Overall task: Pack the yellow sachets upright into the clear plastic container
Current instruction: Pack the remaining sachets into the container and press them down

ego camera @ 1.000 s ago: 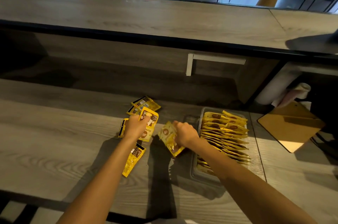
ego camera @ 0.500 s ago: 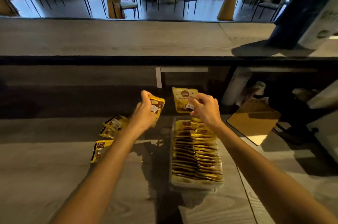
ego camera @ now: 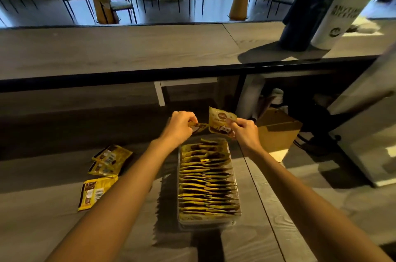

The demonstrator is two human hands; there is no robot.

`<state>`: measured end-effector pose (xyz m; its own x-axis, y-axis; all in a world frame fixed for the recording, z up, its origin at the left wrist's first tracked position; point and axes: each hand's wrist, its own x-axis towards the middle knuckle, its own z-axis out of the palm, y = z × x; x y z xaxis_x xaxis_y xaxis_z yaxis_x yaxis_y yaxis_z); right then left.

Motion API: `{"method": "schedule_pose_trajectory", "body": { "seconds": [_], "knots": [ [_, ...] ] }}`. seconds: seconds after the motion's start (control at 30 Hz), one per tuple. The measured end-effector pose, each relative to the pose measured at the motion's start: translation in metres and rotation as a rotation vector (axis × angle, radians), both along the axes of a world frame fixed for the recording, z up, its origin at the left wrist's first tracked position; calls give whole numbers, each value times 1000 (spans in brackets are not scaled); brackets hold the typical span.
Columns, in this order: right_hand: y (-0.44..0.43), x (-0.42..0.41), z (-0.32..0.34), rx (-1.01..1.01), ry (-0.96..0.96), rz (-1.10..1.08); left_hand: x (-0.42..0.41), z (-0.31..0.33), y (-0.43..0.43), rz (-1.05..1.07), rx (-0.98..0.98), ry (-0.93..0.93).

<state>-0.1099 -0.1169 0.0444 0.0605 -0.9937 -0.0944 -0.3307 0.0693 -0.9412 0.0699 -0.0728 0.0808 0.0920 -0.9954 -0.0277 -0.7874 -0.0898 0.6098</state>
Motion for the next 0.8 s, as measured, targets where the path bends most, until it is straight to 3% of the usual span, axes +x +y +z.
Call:
{"method": "schedule_pose_trajectory", "body": {
  "seconds": [0.33, 0.8],
  "knots": [
    [-9, -1, -18, 145, -84, 70, -5, -10, -23, -203, 196, -140],
    [-15, 15, -27, 197, -22, 137, 6, -47, -22, -107, 307, -61]
  ]
}}
